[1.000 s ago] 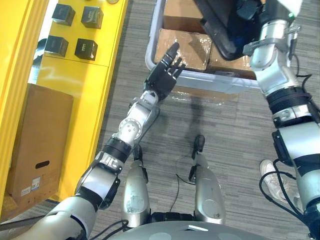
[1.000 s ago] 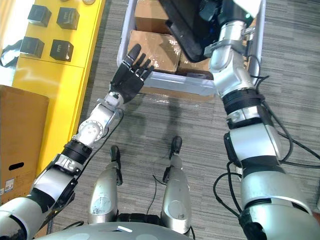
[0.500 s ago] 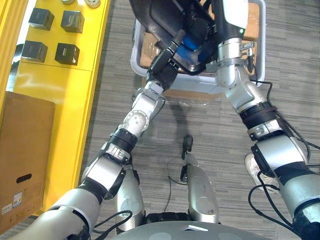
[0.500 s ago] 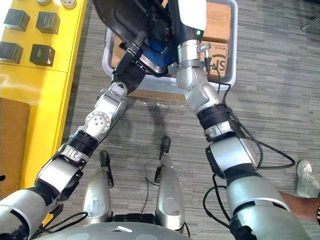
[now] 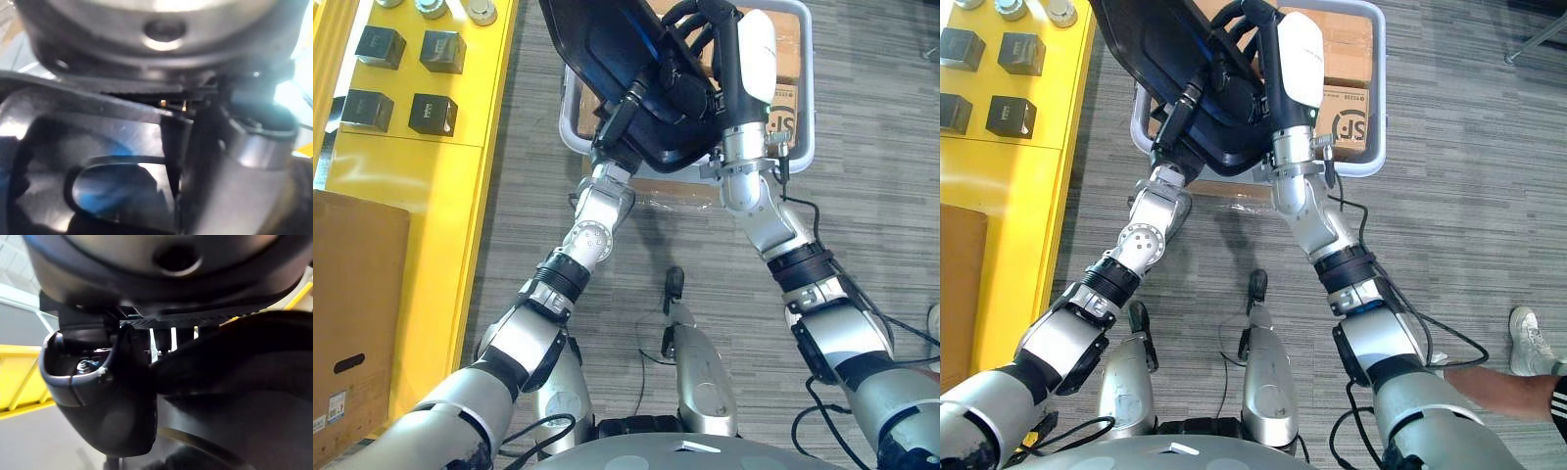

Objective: Walk over and take three plastic housings, then place them on the shelf

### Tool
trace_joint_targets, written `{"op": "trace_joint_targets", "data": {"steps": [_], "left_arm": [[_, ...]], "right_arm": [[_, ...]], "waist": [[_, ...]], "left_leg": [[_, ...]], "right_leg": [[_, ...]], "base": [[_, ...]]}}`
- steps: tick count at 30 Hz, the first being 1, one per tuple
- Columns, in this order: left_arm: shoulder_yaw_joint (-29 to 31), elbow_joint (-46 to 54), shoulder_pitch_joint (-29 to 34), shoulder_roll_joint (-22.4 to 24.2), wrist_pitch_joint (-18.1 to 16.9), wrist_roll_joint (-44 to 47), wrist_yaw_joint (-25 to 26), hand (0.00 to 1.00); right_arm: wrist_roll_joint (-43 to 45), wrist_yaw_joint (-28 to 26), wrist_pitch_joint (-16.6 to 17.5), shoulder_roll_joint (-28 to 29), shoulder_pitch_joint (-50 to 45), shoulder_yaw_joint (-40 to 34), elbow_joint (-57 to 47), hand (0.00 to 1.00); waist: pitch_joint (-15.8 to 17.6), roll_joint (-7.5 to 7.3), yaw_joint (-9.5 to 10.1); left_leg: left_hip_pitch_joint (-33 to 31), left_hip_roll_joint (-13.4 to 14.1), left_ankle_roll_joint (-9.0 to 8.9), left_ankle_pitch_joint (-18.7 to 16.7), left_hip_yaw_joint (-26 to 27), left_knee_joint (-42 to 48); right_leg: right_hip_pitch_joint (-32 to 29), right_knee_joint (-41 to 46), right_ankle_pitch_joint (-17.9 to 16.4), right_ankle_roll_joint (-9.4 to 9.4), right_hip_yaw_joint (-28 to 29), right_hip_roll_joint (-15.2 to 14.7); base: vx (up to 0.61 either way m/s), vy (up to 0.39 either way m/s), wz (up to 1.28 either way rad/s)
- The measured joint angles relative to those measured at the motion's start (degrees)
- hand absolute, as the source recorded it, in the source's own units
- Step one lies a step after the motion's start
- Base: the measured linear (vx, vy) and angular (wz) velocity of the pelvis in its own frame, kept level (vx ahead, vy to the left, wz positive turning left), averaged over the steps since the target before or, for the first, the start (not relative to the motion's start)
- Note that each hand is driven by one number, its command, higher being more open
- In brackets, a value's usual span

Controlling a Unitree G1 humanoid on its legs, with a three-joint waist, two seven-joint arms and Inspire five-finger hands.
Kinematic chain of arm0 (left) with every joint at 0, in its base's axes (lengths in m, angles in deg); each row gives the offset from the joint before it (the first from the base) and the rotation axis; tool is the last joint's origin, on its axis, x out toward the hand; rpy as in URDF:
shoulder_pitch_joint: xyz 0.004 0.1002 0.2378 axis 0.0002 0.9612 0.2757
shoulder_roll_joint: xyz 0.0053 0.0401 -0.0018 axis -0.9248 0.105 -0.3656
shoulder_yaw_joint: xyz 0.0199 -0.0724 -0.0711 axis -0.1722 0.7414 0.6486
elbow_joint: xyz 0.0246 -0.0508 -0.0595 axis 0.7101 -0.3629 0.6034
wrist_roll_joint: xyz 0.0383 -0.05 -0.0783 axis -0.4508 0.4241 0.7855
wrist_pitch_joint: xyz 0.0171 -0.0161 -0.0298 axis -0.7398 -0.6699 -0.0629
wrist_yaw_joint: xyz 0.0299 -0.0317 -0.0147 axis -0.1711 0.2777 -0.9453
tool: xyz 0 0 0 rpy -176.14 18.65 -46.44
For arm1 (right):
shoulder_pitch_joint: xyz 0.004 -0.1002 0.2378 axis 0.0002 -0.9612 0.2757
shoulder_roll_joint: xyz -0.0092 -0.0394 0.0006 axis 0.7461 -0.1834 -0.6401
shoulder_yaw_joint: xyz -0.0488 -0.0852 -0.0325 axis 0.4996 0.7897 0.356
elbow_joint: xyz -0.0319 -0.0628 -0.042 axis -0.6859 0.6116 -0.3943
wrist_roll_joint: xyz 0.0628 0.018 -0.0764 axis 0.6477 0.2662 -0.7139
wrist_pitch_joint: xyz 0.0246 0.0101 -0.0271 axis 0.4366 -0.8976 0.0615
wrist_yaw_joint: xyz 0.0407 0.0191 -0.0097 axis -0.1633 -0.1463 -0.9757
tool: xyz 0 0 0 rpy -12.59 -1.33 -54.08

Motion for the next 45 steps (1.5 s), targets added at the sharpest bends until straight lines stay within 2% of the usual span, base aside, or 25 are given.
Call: {"op": "trace_joint_targets", "data": {"steps": [2,5,6,10,12,14,15,18,19,20,23,24,26,27,31,34,36,38,39,41,43,45], "left_arm": [[-0.3,0.0,1.0,0.0,-0.6,-0.2,-1.8,0.0],[-0.9,0.0,2.9,-0.1,-1.1,-0.3,-2.8,0.0],[-1.1,0.0,3.3,-0.1,-1.1,-0.3,-3.0,0.0],[-1.4,0.0,5.2,0.1,-3.5,-3.7,-3.1,0.0],[-1.1,0.5,5.3,0.3,-5.4,-8.9,-0.6,0.0],[0.2,3.0,6.8,0.2,-7.1,-19.1,5.4,0.0],[0.9,4.6,7.6,0.3,-7.3,-21.0,6.7,0.0],[4.9,10.5,9.9,0.8,-9.0,-34.1,14.7,0.0],[5.9,10.7,10.3,0.6,-8.9,-42.0,19.0,0.0],[7.0,10.9,11.7,0.6,-8.8,-49.1,22.6,0.0],[8.2,11.3,16.2,0.5,-7.8,-62.0,30.1,0.0],[9.9,11.6,19.7,0.4,-5.8,-68.9,34.6,0.0],[11.3,12.4,22.3,0.6,-4.0,-73.0,37.1,0.0],[12.7,14.3,26.7,0.8,-1.8,-78.9,40.3,0.0],[16.5,17.4,35.9,1.5,0.6,-89.0,45.7,0.0],[19.7,20.1,39.4,2.1,0.4,-91.5,48.4,0.0],[22.0,22.0,40.9,2.0,-1.0,-91.3,48.7,0.0],[24.1,24.8,43.3,2.0,-4.5,-88.9,46.1,0.0],[24.1,25.8,43.9,2.1,-5.4,-87.4,44.7,0.0],[23.7,31.8,47.7,2.4,-8.4,-79.4,38.0,0.0],[23.6,35.7,50.5,3.5,-9.3,-75.6,33.4,0.0],[23.6,38.5,52.6,3.7,-9.6,-72.4,29.7,0.0]], "right_arm": [[1.3,0.3,0.0,0.6,-1.2,-0.6,0.0,0.0],[1.2,1.1,1.7,2.3,-4.0,-1.1,-0.3,0.0],[1.2,1.2,2.0,2.3,-4.6,-1.1,-0.3,1.0],[1.0,2.2,3.9,3.5,-9.4,-0.5,-2.3,1.0],[1.0,2.6,5.0,3.8,-11.7,-0.5,-2.9,1.0],[1.2,2.6,5.4,4.4,-14.7,0.4,-3.5,1.0],[1.3,2.6,5.4,4.6,-15.7,0.8,-4.4,1.0],[2.6,2.5,5.5,5.8,-21.8,1.6,-9.5,1.0],[4.1,2.6,5.4,6.8,-23.6,1.7,-9.8,1.0],[5.8,2.6,5.4,7.6,-25.8,1.6,-10.0,1.0],[9.6,2.7,5.5,8.9,-32.2,0.6,-12.8,1.0],[12.8,2.7,6.1,9.2,-36.1,-0.3,-14.6,1.0],[16.0,2.2,8.6,9.5,-39.0,-1.5,-15.8,1.0],[20.8,1.3,13.1,10.3,-43.7,-3.3,-18.9,1.0],[30.7,-3.5,21.1,12.0,-51.1,-8.5,-23.2,1.0],[35.9,-7.3,22.6,14.0,-56.0,-12.4,-23.0,1.0],[37.5,-9.7,22.0,14.7,-59.0,-13.9,-22.9,1.0],[36.9,-11.8,16.7,14.8,-62.0,-15.8,-22.6,1.0],[36.6,-12.3,15.3,14.8,-62.8,-16.3,-22.3,1.0],[34.4,-14.1,8.4,14.5,-65.6,-17.8,-20.5,1.0],[34.5,-15.6,4.8,13.8,-67.4,-17.8,-19.0,1.0],[34.6,-16.8,3.1,13.5,-68.3,-17.8,-17.9,1.0]], "waist": [[0.0,-0.53,0.16],[0.0,-1.31,0.18],[0.0,-1.33,0.24],[0.0,-1.4,0.82],[0.0,-1.41,1.32],[-0.1,-1.58,1.73],[-0.2,-1.73,1.82],[-0.9,-2.66,2.23],[-1.3,-2.88,2.35],[-2.9,-3.12,2.32],[-6.7,-3.19,2.5],[-8.8,-3.06,2.08],[-9.8,-2.76,1.8],[-11.5,-2.06,1.56],[-14.6,-0.04,0.97],[-16.9,0.91,0.97],[-17.4,1.58,0.66],[-18.3,2.34,-0.04],[-18.5,2.54,-0.06],[-19.3,3.32,-0.24],[-19.9,3.95,-0.24],[-20.3,4.49,-0.24]], "left_leg": [[0.3,0.0,0.0,0.0,0.0,-0.1],[1.2,0.0,0.03,-0.3,0.1,0.0],[1.4,0.0,0.02,-0.4,0.1,0.0],[2.7,0.0,0.0,-0.7,0.0,-0.1],[3.2,0.0,0.0,-0.7,0.0,-0.2],[5.2,0.0,0.0,-0.7,0.0,-1.1],[5.6,0.0,-0.03,-0.7,0.0,-1.2],[6.9,0.0,-0.05,-0.8,0.0,-2.0],[8.1,0.0,-0.05,-0.8,0.1,-2.3],[8.7,-0.1,-0.08,-0.8,0.4,-3.0],[10.1,-0.2,-0.16,-0.8,0.8,-5.0],[11.3,-0.3,-0.15,-0.6,1.0,-5.6],[12.3,-0.4,-0.16,-0.6,1.1,-6.3],[12.9,-0.5,-0.14,-0.5,1.2,-7.2],[14.7,-1.1,-0.05,-0.4,1.5,-8.4],[15.0,-1.3,0.06,-0.2,1.5,-9.0],[15.3,-1.3,0.1,-0.2,1.9,-9.2],[15.6,-1.3,0.27,-0.2,2.4,-9.3],[15.6,-1.3,0.29,-0.2,2.4,-9.3],[15.7,-1.2,0.34,-0.2,2.7,-9.5],[15.8,-1.2,0.3,-0.1,2.9,-9.6],[16.0,-1.2,0.25,-0.1,3.0,-9.7]], "right_leg": [[0.3,-0.1,0.0,0.0,0.0,0.0],[1.4,-0.4,0.0,0.03,0.0,0.0],[1.7,-0.6,0.0,0.04,-0.1,0.0],[3.3,-1.1,-0.1,0.13,-0.5,0.0],[3.9,-1.2,-0.1,0.14,-0.7,0.0],[5.7,-1.5,-0.3,0.25,-1.0,0.0],[6.1,-1.7,-0.3,0.27,-1.1,0.0],[7.5,-2.3,-0.3,0.28,-1.5,0.1],[8.5,-2.4,-0.6,0.47,-1.5,0.1],[8.7,-2.4,-0.9,0.74,-1.5,0.1],[9.1,-2.4,-1.6,0.95,-1.6,0.1],[9.9,-2.4,-1.7,1.01,-1.7,0.0],[10.7,-2.4,-1.8,1.09,-2.3,0.0],[10.8,-2.4,-1.8,1.13,-3.1,-0.1],[12.0,-2.4,-2.4,1.71,-3.6,-0.7],[12.1,-2.4,-2.9,1.58,-4.4,-0.9],[12.2,-2.5,-3.1,1.5,-4.4,-0.9],[12.2,-2.5,-3.4,1.63,-4.3,-0.9],[12.2,-2.5,-3.5,1.43,-4.3,-0.9],[11.9,-2.7,-3.6,1.29,-4.3,-0.9],[11.9,-2.7,-3.6,1.29,-4.3,-0.9],[12.0,-2.7,-3.6,1.3,-4.3,-0.9]], "base": [[0.0,0.015,0.0],[0.0,0.011,0.0],[0.0,0.0,0.0],[0.0,0.009,0.0],[0.0,0.017,0.01],[0.01,0.033,0.03],[0.01,0.032,0.05],[0.01,0.017,0.02],[0.0,0.0,0.0],[0.02,0.031,-0.01],[0.08,0.035,-0.02],[0.08,0.036,-0.03],[0.05,0.032,0.01],[0.03,0.023,0.03],[0.05,0.03,0.0],[0.0,0.007,0.02],[-0.04,-0.008,-0.07],[-0.04,-0.005,-0.08],[-0.03,-0.002,-0.04],[-0.02,0.001,-0.05],[0.0,0.003,-0.02],[0.0,0.0,0.0]]}}
